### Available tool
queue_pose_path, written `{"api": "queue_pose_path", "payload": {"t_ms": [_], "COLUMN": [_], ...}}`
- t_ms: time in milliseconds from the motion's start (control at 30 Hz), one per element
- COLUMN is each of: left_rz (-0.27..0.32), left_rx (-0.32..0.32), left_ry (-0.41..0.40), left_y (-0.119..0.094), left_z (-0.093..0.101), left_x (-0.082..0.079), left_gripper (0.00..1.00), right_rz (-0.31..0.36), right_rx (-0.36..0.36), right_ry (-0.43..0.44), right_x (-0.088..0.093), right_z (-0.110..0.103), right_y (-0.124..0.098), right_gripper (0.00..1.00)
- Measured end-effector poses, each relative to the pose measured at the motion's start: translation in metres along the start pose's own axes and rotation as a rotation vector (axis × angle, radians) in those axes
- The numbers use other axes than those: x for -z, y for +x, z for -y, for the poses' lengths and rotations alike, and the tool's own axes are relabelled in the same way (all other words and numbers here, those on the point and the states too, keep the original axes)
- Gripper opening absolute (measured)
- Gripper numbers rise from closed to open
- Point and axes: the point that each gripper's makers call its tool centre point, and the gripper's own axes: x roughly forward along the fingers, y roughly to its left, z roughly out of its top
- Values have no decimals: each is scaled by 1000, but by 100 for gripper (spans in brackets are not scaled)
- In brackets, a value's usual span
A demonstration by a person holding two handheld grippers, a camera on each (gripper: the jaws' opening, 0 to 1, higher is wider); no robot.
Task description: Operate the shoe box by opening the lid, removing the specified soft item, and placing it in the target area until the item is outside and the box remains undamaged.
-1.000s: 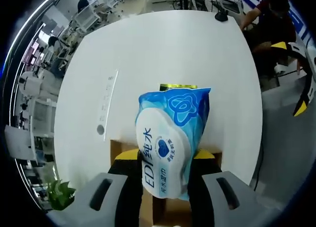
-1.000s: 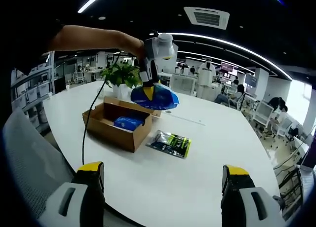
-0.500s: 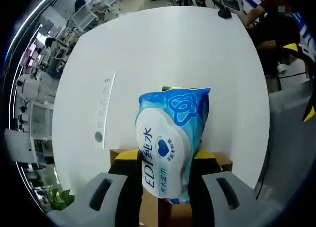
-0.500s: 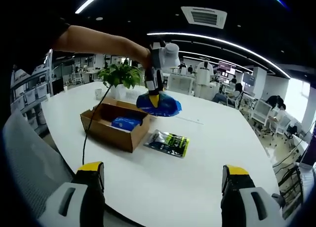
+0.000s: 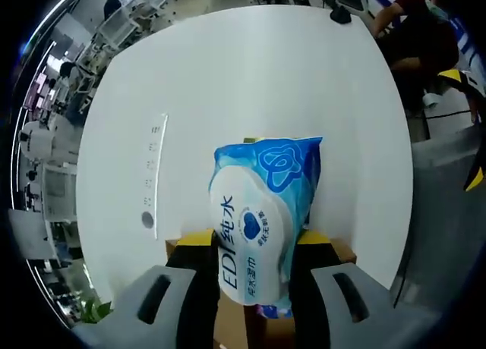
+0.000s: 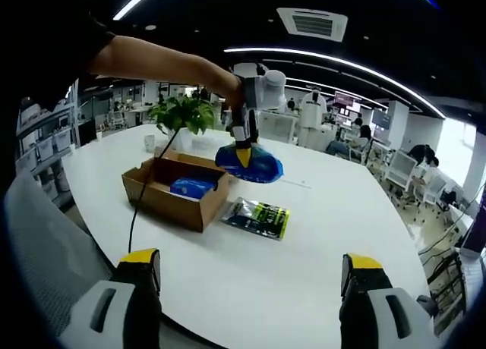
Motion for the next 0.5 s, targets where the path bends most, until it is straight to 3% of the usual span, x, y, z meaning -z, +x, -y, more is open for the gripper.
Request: {"api": "queue_pose_path", "payload": {"t_ms": [500], "left_rz": [5], "left_rx": [-5], "left_ry": [17], "left_y": [15], "left_z": [1], "left_x": [-13], "left_gripper": [32], "right_rz": [4], "right_rx": [10], "right_ry": [6], "right_x": [0], "right_z": [3], "right_y": [-1], "right_gripper": [99]}}
